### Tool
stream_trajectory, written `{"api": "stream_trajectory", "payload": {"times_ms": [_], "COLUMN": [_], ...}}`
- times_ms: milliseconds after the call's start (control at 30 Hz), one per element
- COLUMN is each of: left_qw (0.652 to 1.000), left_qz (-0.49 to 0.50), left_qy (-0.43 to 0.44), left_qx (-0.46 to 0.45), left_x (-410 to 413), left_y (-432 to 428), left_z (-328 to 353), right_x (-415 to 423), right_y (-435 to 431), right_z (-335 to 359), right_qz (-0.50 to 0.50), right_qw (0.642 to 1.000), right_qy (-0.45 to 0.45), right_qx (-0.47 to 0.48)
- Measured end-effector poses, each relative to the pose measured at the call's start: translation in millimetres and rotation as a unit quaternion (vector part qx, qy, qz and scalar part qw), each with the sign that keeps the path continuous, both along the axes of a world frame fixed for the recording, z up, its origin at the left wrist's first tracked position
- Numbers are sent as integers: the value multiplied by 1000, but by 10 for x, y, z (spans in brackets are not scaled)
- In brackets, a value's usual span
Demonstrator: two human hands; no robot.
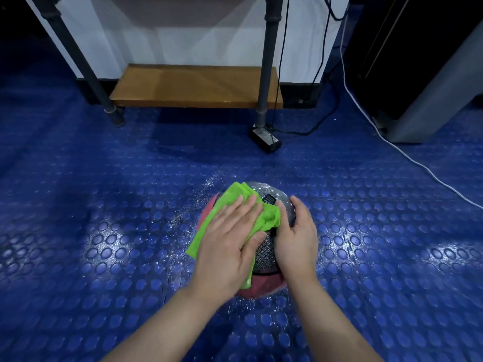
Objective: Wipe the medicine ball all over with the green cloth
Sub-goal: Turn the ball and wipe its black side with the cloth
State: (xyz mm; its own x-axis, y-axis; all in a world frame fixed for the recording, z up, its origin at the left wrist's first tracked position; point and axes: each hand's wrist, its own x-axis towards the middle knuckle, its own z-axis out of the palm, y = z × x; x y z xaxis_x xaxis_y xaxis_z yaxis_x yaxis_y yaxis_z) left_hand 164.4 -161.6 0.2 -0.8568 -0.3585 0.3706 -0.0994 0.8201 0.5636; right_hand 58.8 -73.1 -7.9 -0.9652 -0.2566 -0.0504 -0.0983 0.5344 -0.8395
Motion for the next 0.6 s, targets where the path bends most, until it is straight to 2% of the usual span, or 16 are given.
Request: {"api": "stream_trajectory", "payload": {"times_ms": [67,200,367,433,533,600], "left_qw": [1000,988,934,949,985,995], "left_qz": [9,81,212,197,114,71], "left_qy": [7,6,-20,-12,16,8], "left_qx": [21,132,287,245,125,67], "left_x": [50,20,-123,-91,5,55], "left_y": [-70,-213,-457,-371,-104,-50], "left_z": [-4,41,84,100,75,13], "right_x": [63,119,111,118,84,80], "right_y": [-2,-117,-190,-204,-219,-184], "right_z": [6,47,93,101,112,90], "right_qz": [9,5,8,3,2,4], "right_qw": [1000,999,998,998,998,999], "right_qy": [12,28,29,25,21,17], "right_qx": [2,28,47,52,57,52]}}
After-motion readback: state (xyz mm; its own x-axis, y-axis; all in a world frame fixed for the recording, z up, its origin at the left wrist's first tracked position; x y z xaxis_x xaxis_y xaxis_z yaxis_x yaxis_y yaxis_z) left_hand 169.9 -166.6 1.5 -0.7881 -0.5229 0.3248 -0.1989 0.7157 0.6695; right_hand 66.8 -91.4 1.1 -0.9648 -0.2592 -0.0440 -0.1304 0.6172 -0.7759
